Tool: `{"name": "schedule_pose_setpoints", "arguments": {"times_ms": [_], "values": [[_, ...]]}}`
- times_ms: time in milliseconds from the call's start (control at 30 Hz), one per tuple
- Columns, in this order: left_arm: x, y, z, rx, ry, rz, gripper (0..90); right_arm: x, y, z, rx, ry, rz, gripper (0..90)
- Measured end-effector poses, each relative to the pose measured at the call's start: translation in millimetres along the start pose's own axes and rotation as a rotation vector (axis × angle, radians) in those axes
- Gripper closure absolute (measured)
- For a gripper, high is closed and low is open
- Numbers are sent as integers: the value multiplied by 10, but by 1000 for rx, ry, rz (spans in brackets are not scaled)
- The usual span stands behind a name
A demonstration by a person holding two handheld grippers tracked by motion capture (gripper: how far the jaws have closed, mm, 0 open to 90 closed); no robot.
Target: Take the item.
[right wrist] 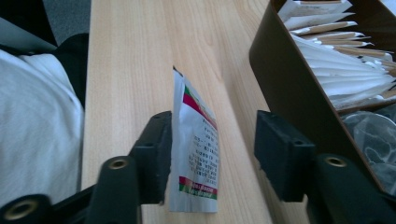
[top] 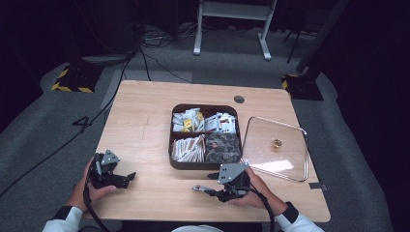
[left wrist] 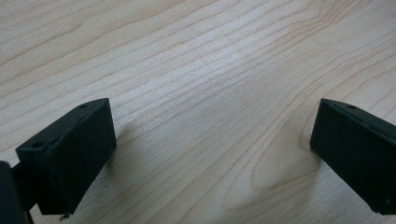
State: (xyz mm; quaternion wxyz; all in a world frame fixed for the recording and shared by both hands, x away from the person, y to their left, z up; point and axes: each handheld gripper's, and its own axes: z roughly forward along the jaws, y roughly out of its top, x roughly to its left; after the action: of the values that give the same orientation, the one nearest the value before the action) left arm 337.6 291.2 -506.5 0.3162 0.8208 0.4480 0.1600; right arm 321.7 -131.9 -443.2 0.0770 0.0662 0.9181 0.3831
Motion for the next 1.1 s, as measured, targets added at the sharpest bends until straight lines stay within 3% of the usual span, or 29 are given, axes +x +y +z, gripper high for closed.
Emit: {"name": "schedule_pose_setpoints", "arguments": {"times_ms": [133, 433, 1100], "values": [[-1, 0, 1, -1, 0, -1, 5, 17, 10, -45, -21, -1, 12, 345], [-1, 0, 1, -1, 0, -1, 5, -5, -2, -124, -36, -39, 24, 320], [1, 0, 0, 0, 0, 0, 5, -518, -213, -617, -78, -251, 154, 321]]}}
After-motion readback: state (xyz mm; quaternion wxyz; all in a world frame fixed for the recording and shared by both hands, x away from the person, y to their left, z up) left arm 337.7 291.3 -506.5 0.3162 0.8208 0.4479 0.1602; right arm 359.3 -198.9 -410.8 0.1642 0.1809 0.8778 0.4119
